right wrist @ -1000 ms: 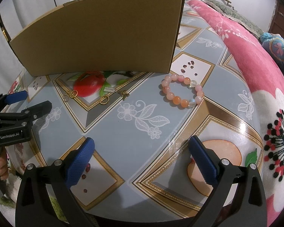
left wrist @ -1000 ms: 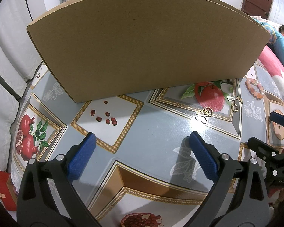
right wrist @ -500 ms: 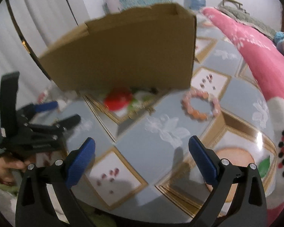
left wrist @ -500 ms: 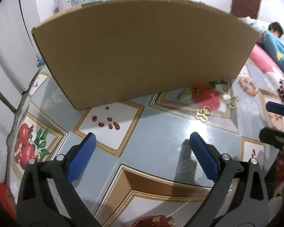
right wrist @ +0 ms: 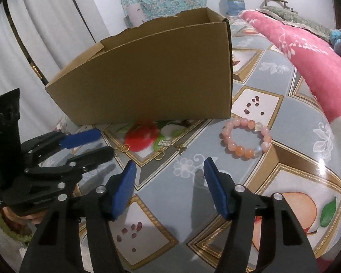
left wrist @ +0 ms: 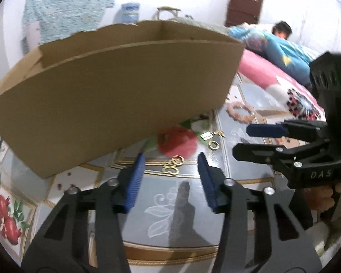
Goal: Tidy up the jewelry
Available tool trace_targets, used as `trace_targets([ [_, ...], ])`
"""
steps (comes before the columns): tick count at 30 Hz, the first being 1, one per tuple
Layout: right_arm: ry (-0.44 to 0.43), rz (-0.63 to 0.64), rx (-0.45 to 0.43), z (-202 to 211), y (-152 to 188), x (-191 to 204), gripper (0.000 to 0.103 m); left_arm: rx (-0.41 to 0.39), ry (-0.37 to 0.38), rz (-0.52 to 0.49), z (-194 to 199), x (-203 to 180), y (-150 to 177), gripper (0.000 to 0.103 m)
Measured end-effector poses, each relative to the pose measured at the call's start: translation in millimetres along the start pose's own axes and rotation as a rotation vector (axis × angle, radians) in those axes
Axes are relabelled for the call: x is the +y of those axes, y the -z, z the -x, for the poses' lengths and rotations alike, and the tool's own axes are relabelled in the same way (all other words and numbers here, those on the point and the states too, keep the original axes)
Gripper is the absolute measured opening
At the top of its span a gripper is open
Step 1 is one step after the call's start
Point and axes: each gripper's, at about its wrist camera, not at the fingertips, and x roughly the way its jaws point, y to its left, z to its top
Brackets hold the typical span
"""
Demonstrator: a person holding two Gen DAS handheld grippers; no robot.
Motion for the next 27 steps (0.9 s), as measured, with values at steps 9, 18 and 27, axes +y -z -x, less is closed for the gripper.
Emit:
trace_targets([
  [9,-0.027,-0.022,0.000,-2.4,3.4,-9.4,0.060,0.066,-0.049,-0.056,-22.4,-5.4,-3.4,0.026],
  [18,-0.030,-0.034,-0.011,0.4,5.1,-12.7,0.060,0.094,-0.067,-0.100,-19.7,-5.5,-4.8,0.012],
  [27,-0.035,-0.021,-0.035,9.7,3.3,-12.0,0.060,0.103,-0.074,-0.069,-9.6,-3.1,3.6,0.012],
])
